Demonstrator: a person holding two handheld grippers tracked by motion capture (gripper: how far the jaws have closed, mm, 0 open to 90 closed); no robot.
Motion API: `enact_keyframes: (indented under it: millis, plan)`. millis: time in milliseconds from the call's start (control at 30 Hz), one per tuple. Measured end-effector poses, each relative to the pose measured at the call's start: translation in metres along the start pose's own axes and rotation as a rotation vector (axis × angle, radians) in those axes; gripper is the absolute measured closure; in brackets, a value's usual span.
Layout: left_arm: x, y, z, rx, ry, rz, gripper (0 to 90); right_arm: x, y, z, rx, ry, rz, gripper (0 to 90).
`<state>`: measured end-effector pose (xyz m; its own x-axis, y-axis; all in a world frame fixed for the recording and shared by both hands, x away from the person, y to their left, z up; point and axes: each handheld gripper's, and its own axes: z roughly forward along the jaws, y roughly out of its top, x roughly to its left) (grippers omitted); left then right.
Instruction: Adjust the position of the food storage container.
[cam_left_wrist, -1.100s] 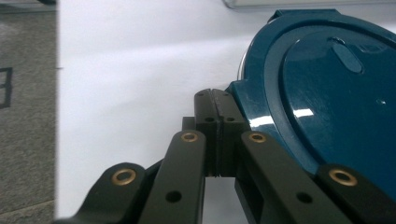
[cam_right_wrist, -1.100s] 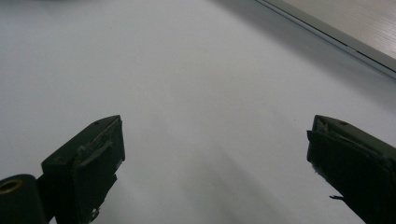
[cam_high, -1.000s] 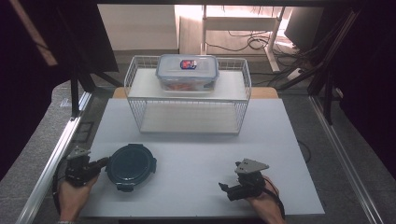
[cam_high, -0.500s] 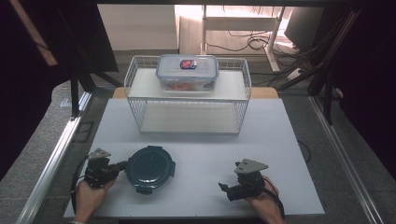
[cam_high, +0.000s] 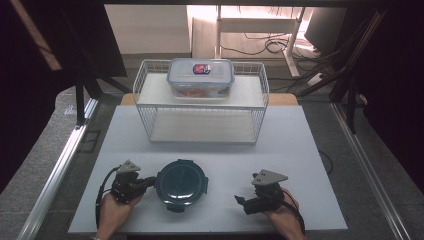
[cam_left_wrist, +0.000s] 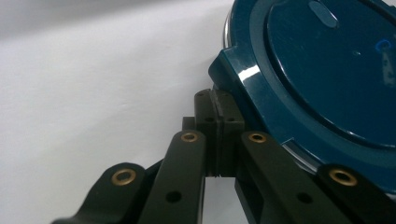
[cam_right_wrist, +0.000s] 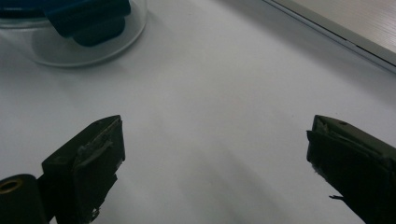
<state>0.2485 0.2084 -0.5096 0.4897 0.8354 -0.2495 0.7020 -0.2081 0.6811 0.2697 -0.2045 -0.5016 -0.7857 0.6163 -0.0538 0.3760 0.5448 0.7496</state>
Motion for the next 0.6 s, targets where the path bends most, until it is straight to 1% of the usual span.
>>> enact_keyframes:
  millis: [67,200,533,600]
  plan:
    - [-0.005,0.001,0.002,0.002,-0.015,0.001,90.0,0.0,0.0,0.0,0.0,-0.001,0.0,4.0]
    - [-0.014,0.003,0.008,0.007,-0.042,0.021,90.0,-0.001,0.0,0.0,0.002,-0.003,0.003,4.0]
    - [-0.035,0.006,0.017,0.021,-0.096,0.056,90.0,-0.008,-0.002,-0.003,0.006,-0.021,0.023,4.0]
    - [-0.038,0.006,0.018,0.021,-0.099,0.061,90.0,-0.009,-0.003,-0.003,0.004,-0.022,0.027,4.0]
